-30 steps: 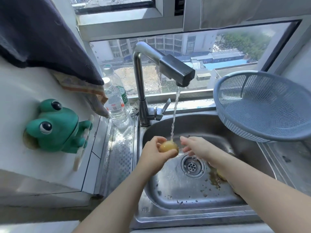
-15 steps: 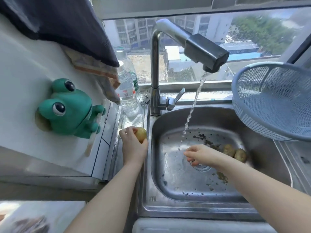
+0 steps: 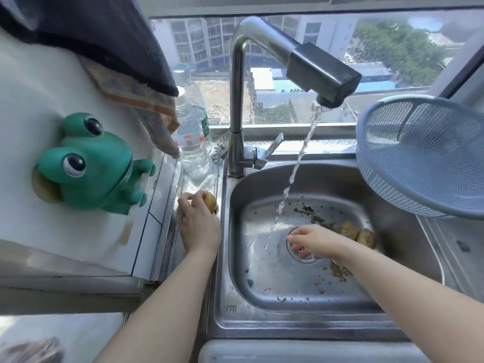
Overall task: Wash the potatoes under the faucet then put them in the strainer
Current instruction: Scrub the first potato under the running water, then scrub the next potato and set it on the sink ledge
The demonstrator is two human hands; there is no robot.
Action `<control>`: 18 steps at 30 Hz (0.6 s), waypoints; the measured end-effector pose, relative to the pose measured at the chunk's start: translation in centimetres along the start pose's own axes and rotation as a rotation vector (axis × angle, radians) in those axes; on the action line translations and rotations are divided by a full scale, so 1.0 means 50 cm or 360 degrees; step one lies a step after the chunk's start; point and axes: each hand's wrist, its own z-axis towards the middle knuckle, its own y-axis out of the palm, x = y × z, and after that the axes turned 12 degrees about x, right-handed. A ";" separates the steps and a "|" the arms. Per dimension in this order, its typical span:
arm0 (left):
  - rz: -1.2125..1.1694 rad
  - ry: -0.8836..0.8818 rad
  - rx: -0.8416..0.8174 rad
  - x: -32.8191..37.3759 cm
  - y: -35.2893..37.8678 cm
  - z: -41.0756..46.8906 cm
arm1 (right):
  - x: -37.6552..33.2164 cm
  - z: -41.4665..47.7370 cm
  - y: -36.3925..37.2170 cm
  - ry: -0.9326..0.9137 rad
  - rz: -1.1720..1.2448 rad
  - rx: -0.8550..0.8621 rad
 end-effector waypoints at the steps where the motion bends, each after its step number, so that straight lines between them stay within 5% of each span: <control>1: 0.0091 0.0150 0.0034 -0.004 0.001 -0.006 | -0.001 0.002 0.003 -0.0010 -0.0017 -0.0001; 4: 0.0015 0.0596 0.0097 0.017 0.005 -0.044 | 0.024 0.012 -0.004 -0.0010 -0.0107 0.0064; 6: -0.0110 0.0795 -0.0127 0.049 0.002 -0.077 | 0.061 0.020 -0.016 0.0043 -0.0212 0.0105; 12: 0.0139 0.0831 -0.1648 0.118 0.028 -0.133 | 0.198 0.036 -0.063 0.0147 -0.0726 0.0153; 18: 0.0101 0.0708 -0.1661 0.151 0.053 -0.137 | 0.263 0.080 -0.068 -0.0095 -0.1130 0.0260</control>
